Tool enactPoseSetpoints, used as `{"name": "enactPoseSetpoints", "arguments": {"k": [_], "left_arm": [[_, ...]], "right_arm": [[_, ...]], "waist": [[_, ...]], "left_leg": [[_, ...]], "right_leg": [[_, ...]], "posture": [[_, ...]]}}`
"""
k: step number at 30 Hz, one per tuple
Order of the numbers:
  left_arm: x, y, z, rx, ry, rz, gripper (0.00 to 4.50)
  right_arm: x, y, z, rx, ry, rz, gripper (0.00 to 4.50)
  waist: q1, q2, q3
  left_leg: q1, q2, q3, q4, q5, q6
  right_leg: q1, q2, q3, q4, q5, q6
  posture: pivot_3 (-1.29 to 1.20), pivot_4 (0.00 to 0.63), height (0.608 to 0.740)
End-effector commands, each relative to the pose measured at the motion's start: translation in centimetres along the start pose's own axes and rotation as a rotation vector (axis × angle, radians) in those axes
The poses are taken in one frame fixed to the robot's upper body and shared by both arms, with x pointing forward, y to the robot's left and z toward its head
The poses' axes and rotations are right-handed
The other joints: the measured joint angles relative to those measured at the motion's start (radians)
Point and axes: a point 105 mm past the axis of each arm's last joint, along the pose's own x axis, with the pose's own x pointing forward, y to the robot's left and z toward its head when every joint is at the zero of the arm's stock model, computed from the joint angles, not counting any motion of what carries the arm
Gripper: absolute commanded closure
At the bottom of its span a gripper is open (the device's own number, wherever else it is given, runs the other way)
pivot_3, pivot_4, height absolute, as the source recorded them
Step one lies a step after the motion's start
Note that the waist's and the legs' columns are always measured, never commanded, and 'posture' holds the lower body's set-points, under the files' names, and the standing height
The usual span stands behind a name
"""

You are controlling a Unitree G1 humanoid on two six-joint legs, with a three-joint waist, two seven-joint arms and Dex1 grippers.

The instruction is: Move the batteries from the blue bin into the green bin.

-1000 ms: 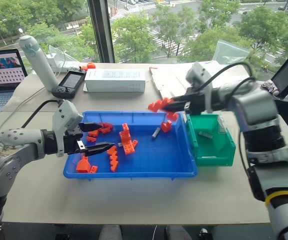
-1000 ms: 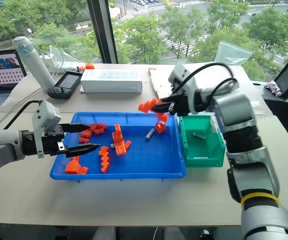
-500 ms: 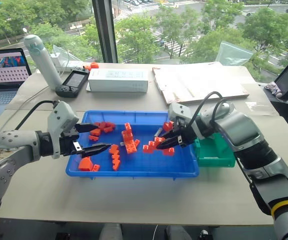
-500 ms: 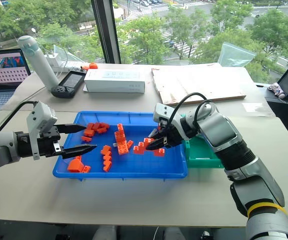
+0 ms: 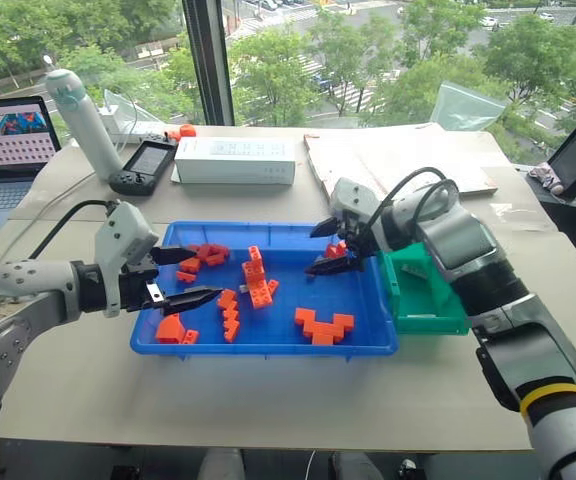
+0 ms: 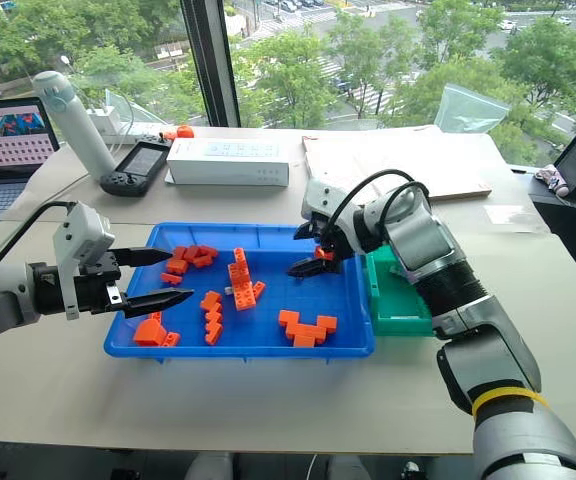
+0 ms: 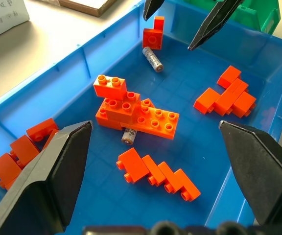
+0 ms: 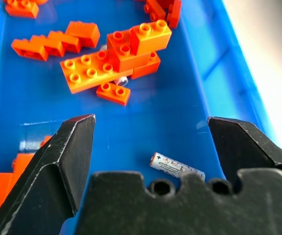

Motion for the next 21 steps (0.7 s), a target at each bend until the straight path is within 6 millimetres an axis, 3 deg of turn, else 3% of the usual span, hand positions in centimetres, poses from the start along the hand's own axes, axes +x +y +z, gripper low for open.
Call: {"name": "enactPoseSetpoints", "arguments": {"k": [1, 9, 13, 21], "left_arm": [[-0.5, 0.0, 1.1, 0.048, -0.019, 0.015, 0.00], [-0.6, -0.4, 0.9, 0.044, -0.020, 0.023, 0.00], [-1.0, -0.4, 0.8, 0.040, -0.016, 0.037, 0.00], [-1.1, -0.5, 0.6, 0.037, -0.016, 0.046, 0.00]], "right_arm": [[1.2, -0.5, -0.4, -0.134, 0.043, -0.003, 0.22], [3.4, -1.2, -3.2, -0.159, 0.155, 0.015, 0.22], [3.2, -1.3, -4.4, -0.145, 0.209, 0.026, 0.22], [2.3, -2.3, -5.0, -0.136, 0.279, 0.016, 0.22]], "waist": [[-0.001, 0.000, 0.000], [-0.002, 0.000, 0.000], [-0.001, 0.000, 0.000], [-0.002, 0.000, 0.000]], "left_leg": [[0.000, 0.000, 0.000, 0.000, 0.000, 0.000], [0.000, 0.000, 0.000, 0.000, 0.001, -0.001], [0.001, 0.000, 0.000, 0.000, 0.001, -0.001], [0.001, 0.000, 0.000, 0.000, 0.001, -0.001]], "right_leg": [[0.000, 0.000, 0.000, 0.000, 0.000, 0.000], [0.000, 0.000, 0.000, 0.000, 0.000, 0.000], [0.001, 0.000, 0.000, 0.000, 0.000, 0.000], [0.001, 0.000, 0.000, 0.001, 0.000, 0.000]], "posture": [[0.00, 0.150, 0.732], [0.00, 0.150, 0.732], [0.00, 0.150, 0.732], [0.00, 0.150, 0.732]]}}
